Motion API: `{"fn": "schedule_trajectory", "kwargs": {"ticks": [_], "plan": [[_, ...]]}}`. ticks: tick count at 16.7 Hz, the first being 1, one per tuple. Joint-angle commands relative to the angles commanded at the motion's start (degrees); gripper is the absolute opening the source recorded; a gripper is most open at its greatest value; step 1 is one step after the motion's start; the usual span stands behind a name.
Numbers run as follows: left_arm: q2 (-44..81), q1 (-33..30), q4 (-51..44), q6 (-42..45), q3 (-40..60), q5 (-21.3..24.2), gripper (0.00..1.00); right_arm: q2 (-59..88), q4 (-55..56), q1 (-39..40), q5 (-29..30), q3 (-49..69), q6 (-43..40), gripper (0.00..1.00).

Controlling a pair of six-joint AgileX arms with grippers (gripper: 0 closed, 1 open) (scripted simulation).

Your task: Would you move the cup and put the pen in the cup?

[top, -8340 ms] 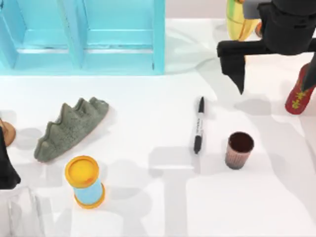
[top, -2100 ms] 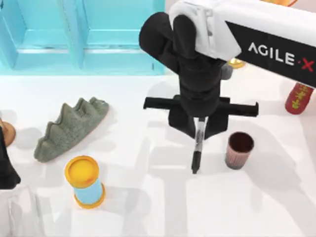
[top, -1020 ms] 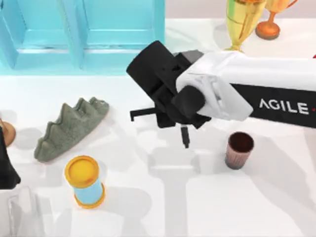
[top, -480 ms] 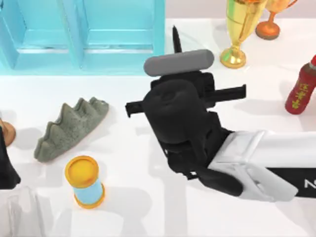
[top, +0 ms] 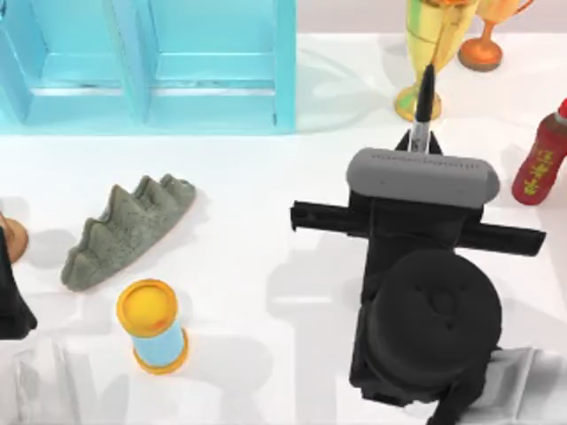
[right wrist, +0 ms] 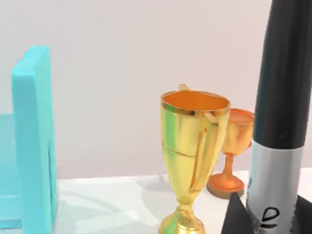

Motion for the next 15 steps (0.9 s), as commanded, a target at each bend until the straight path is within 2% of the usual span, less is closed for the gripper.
{"fn": "schedule_trajectory", "kwargs": {"ticks": [3, 6, 15], "plan": [[0.0, 0.0, 0.0, 0.0, 0.0, 0.0, 1.0, -1.77, 9.48, 1.91, 5.07, -4.25, -4.76, 0.0], [0.0, 0.0, 0.0, 0.0, 0.0, 0.0, 1.0, -2.64, 14.25, 2.91, 7.65, -6.34, -7.19, 0.0], [0.0, 0.0, 0.0, 0.0, 0.0, 0.0, 1.0, -2.29, 13.65, 1.69, 6.78, -6.4, -6.2, 0.0]]}}
